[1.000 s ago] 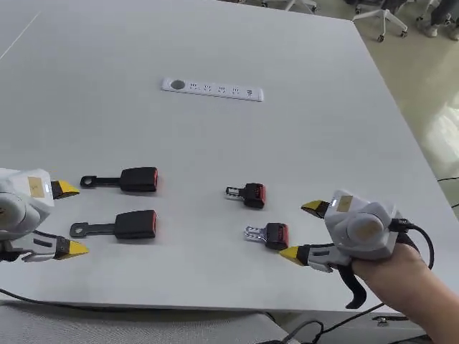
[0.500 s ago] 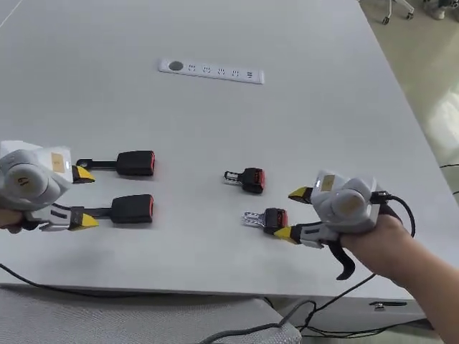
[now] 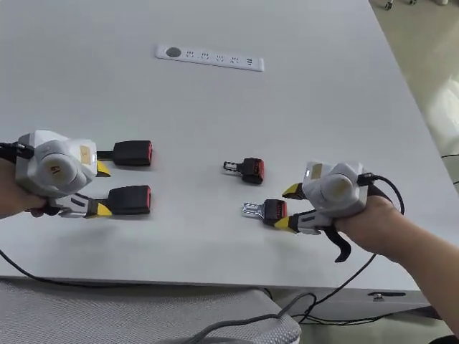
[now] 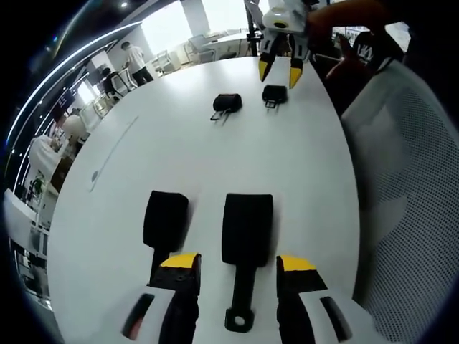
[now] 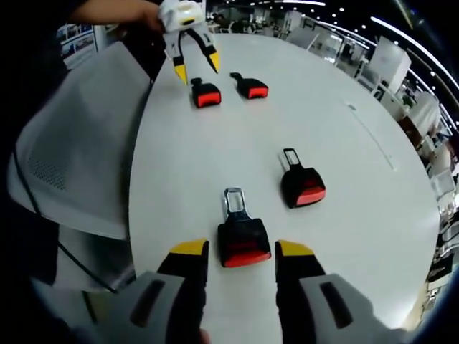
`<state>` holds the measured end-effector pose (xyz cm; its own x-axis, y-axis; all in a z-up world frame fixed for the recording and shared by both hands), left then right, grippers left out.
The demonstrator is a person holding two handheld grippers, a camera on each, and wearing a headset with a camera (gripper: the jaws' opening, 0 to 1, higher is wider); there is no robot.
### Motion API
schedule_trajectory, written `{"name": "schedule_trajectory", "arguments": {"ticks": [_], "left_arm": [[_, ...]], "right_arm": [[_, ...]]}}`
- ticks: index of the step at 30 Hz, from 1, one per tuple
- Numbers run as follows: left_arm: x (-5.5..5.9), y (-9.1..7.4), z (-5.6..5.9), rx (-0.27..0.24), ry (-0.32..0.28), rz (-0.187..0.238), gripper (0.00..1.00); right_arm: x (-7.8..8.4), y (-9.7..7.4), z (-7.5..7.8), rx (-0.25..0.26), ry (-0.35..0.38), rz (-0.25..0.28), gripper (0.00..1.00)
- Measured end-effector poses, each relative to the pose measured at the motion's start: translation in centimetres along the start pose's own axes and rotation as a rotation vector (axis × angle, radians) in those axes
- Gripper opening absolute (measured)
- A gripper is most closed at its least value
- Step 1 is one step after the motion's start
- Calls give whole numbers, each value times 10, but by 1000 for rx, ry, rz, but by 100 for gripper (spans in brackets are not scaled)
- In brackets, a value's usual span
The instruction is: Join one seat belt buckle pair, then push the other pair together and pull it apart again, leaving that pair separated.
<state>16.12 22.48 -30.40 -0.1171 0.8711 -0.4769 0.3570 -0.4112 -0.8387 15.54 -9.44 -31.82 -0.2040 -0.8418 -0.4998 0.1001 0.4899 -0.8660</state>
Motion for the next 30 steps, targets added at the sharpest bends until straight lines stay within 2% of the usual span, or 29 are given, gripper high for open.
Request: {"name": "schedule_trajectory", "arguments": {"ticks": [4, 8, 11, 23, 28, 30], "left_arm": [[-1, 4, 2, 20, -4, -5, 42], [-7, 8, 4, 29, -9, 22, 33], [-7, 13, 6, 34, -4, 29, 32], [-3, 20, 6, 66, 6, 3, 31], [-3, 22, 6, 82, 32, 2, 31], [-2, 25, 7, 84, 66, -9, 32]], "right_arm": [[5, 5, 4, -18, 6, -14, 38], [11, 9, 5, -37, 17, -27, 37], [14, 12, 4, -47, 16, -36, 37], [16, 19, 5, -74, 7, -53, 36], [16, 20, 7, -92, 13, -53, 35], [16, 21, 8, -99, 8, -50, 35]]}}
Point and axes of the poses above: the centre of the closed fingertips' face, and the gripper's own axes: y roughly forward along the fingers, z roughly to its right, x roughly out of its underside, the point moved 3 cm from there along -y, roughly backward along the fingers, and after that the axes turned 7 degrees about -x, right-handed, at the moved point
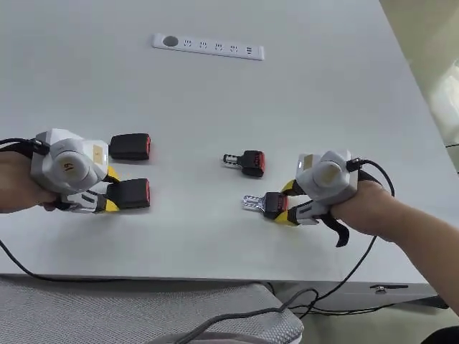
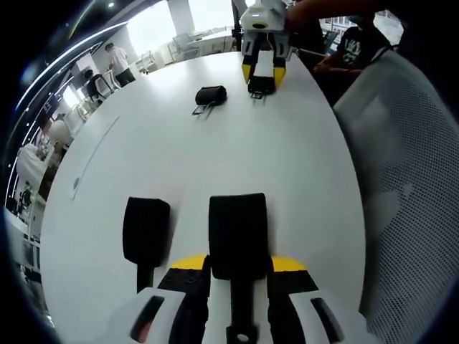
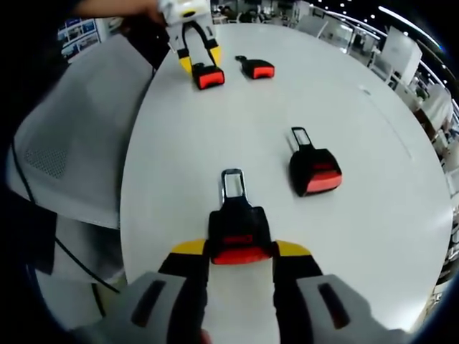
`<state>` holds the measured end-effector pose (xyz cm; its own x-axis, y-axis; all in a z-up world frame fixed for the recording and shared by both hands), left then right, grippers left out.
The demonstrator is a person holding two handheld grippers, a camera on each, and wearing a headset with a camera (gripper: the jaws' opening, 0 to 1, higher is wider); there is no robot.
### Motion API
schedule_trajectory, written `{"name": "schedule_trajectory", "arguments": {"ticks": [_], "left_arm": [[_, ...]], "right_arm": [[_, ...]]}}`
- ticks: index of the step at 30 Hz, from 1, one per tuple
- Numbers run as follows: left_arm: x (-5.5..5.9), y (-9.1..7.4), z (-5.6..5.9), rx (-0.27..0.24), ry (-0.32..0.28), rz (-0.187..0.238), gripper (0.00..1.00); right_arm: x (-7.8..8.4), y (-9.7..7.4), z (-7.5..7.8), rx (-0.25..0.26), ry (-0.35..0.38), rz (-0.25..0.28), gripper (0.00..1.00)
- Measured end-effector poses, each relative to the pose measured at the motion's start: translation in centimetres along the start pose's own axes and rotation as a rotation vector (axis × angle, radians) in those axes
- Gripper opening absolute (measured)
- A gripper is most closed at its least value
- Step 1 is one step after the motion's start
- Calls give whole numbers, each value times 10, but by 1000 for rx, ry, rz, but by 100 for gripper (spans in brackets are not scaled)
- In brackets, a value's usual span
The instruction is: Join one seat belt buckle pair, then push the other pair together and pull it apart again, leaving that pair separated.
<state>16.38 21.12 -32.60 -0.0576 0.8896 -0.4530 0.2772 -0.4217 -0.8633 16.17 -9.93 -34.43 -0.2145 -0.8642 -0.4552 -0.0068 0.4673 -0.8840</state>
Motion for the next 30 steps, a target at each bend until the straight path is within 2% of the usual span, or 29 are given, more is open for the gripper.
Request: {"name": "schedule_trajectory", "arguments": {"ticks": [6, 9, 14, 24, 30], "left_arm": [[-1, 2, -1, 19, 2, -8, 32], [1, 3, 0, 28, 50, -21, 32], [2, 4, 1, 40, 68, -31, 31], [3, 5, 1, 57, 55, -25, 31], [3, 6, 1, 71, 59, -36, 31]], "right_arm": [[0, 2, 1, -28, -21, -6, 34], [0, 3, 2, -33, -47, -23, 34], [-1, 4, 3, -38, -57, -28, 34], [-2, 5, 3, -39, -70, -40, 34], [-7, 7, 3, -29, -43, -10, 34]]}}
Point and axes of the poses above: the centre of the closed fingertips' face, and the gripper's own axes: y roughly forward along the fingers, z roughly to its right, x roughly out of its underside, the point moved 3 cm from there along -y, roughly backward along the fingers, and after that the axes turned 7 degrees about -x, right-handed, at the moved point
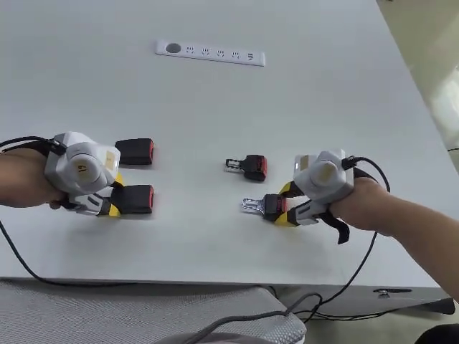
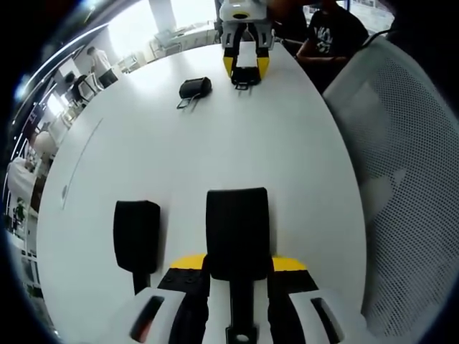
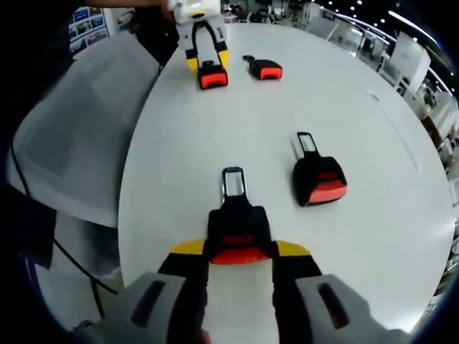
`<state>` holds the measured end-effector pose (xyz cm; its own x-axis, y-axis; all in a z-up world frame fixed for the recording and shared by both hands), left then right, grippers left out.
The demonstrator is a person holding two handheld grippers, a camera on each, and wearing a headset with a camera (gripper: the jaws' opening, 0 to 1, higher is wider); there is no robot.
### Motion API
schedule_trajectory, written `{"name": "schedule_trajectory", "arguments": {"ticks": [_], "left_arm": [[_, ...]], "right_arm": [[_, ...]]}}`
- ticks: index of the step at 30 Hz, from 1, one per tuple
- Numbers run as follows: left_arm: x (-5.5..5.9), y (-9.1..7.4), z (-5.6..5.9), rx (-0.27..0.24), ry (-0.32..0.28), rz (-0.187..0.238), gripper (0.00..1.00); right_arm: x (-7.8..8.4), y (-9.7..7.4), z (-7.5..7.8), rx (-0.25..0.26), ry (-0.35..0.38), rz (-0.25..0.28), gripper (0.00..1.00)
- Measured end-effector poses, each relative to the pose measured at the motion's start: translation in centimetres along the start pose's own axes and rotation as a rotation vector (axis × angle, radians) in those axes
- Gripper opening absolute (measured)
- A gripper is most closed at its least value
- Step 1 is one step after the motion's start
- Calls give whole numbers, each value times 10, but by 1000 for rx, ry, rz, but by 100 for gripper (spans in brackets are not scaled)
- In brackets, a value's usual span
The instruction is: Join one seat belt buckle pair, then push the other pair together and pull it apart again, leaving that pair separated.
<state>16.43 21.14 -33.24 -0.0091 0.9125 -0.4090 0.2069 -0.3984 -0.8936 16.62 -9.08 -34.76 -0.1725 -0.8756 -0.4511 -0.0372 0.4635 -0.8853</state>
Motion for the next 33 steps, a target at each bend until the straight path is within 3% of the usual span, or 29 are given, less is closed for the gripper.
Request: {"name": "schedule_trajectory", "arguments": {"ticks": [18, 33], "left_arm": [[0, 0, 1, 5, -5, -18, 31], [-1, -1, 2, 10, -4, -20, 32]], "right_arm": [[-38, 20, -8, 0, -27, 58, 34], [-84, 45, -15, -30, -53, 125, 34]]}}
Point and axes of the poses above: the centre of the closed fingertips' face, and the gripper's own axes: y roughly forward along the fingers, z roughly to its right, x roughly out of its underside, the point moved 3 cm from there along -y, roughly backward along the fingers, and after that the axes turned 7 degrees about -x, right-handed, at the moved point
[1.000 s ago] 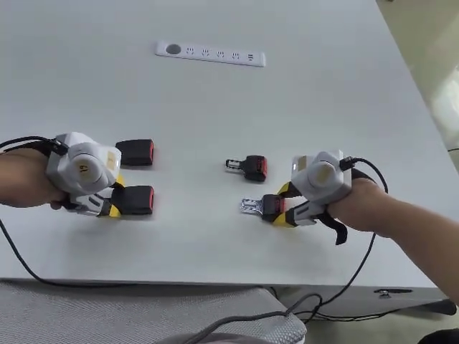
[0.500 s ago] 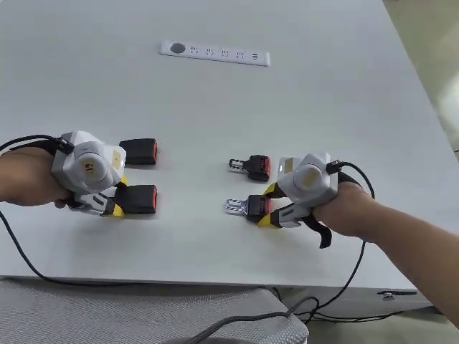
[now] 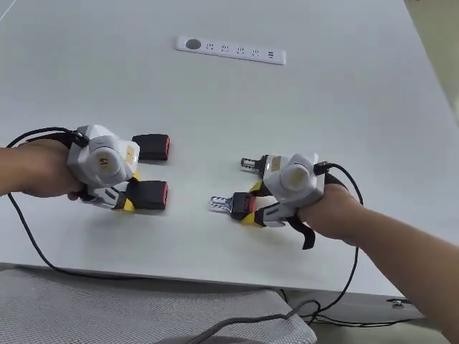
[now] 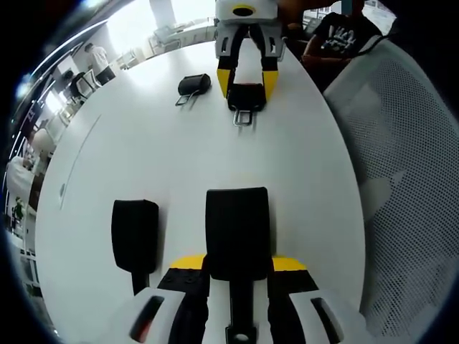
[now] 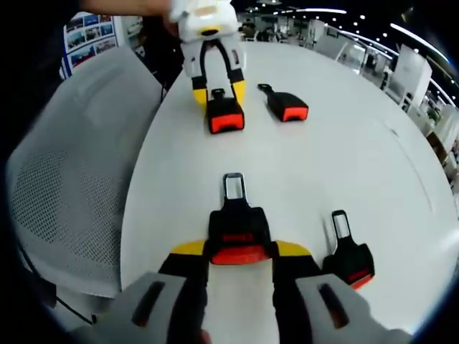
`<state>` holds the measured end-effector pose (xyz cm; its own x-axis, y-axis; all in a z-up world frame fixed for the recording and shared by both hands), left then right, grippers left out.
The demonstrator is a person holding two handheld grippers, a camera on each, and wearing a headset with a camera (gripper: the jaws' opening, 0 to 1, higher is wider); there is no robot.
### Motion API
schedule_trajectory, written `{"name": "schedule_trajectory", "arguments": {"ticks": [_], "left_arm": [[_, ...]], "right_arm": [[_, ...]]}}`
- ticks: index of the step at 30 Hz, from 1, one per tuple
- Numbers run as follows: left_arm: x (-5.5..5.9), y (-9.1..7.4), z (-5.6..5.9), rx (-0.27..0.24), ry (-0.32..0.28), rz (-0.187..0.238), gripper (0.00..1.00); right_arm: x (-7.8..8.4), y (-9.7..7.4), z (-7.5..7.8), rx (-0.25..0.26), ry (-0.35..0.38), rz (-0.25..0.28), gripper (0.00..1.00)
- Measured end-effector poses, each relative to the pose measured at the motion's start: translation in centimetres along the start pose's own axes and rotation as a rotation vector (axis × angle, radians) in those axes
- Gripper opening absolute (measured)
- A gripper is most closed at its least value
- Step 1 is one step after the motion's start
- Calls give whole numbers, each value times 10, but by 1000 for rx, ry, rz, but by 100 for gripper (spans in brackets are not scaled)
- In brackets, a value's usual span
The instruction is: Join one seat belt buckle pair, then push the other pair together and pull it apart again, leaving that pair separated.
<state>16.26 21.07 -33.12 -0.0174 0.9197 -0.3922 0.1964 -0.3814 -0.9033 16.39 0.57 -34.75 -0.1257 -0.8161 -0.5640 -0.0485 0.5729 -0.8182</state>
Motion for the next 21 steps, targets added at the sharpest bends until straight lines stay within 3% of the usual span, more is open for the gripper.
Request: {"name": "schedule_trajectory", "arguments": {"ticks": [9, 13, 21], "left_arm": [[0, 0, 0, 9, 17, 9, 32], [0, 1, 0, 7, 17, 10, 31], [-1, 0, 1, 19, 51, 8, 32]], "right_arm": [[-27, 20, -4, 2, -24, 21, 34], [-36, 26, -3, 21, 1, 29, 34], [-55, 39, -1, 37, -12, 17, 34]]}}
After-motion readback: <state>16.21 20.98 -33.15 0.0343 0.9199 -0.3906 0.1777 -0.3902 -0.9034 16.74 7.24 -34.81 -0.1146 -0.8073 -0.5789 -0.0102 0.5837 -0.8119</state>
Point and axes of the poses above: the centre of the closed fingertips' face, and the gripper's own axes: y roughly forward along the fingers, z roughly to its right, x roughly out of its underside, the point moved 3 cm from there along -y, roughly backward along the fingers, and after that the axes turned 7 degrees about -x, right-handed, at the moved point
